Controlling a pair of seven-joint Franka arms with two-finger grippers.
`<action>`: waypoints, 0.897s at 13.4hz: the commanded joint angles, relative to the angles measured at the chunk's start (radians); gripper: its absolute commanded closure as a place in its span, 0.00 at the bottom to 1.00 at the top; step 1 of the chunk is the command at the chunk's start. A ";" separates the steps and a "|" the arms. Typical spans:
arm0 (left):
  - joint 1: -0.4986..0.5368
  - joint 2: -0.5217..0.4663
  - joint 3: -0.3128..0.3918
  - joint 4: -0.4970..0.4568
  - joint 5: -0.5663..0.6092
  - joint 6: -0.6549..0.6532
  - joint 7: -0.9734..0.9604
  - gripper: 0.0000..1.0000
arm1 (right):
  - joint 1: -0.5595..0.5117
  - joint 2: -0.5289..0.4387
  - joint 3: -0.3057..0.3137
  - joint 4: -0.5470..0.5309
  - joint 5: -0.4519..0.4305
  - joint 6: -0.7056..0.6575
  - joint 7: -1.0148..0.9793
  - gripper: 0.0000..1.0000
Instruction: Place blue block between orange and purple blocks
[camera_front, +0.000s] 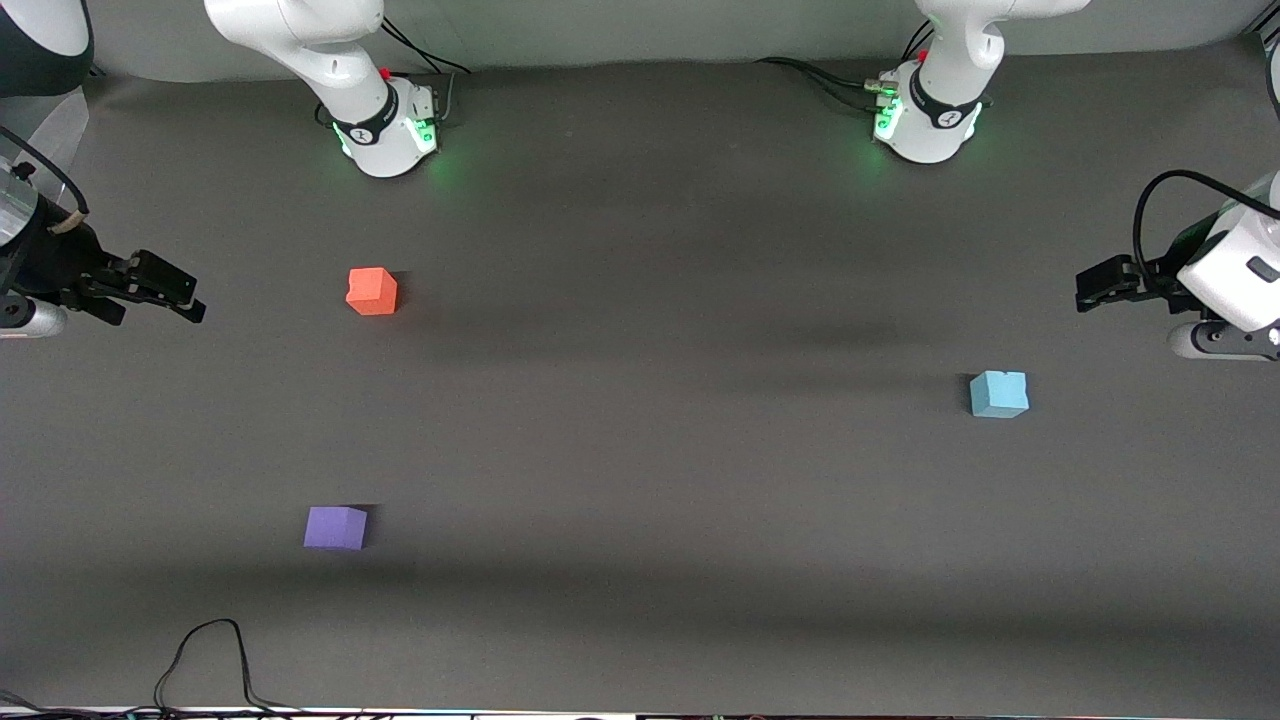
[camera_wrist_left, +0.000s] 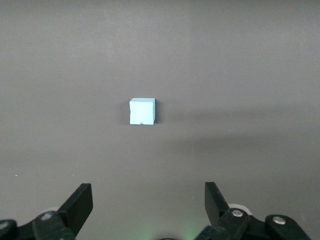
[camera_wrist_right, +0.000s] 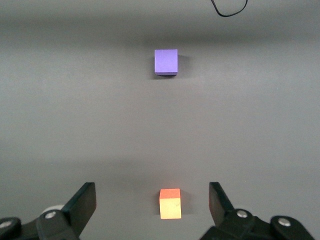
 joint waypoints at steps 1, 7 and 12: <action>0.001 -0.002 0.000 0.008 -0.007 -0.012 -0.013 0.00 | 0.006 0.002 -0.003 0.011 -0.024 0.008 0.016 0.00; 0.002 0.004 0.001 0.005 0.009 0.001 0.001 0.00 | 0.001 0.014 -0.006 0.007 -0.023 0.007 0.016 0.00; 0.036 -0.040 0.006 -0.028 0.004 -0.007 0.036 0.00 | 0.006 0.057 -0.005 0.011 -0.024 0.011 0.013 0.00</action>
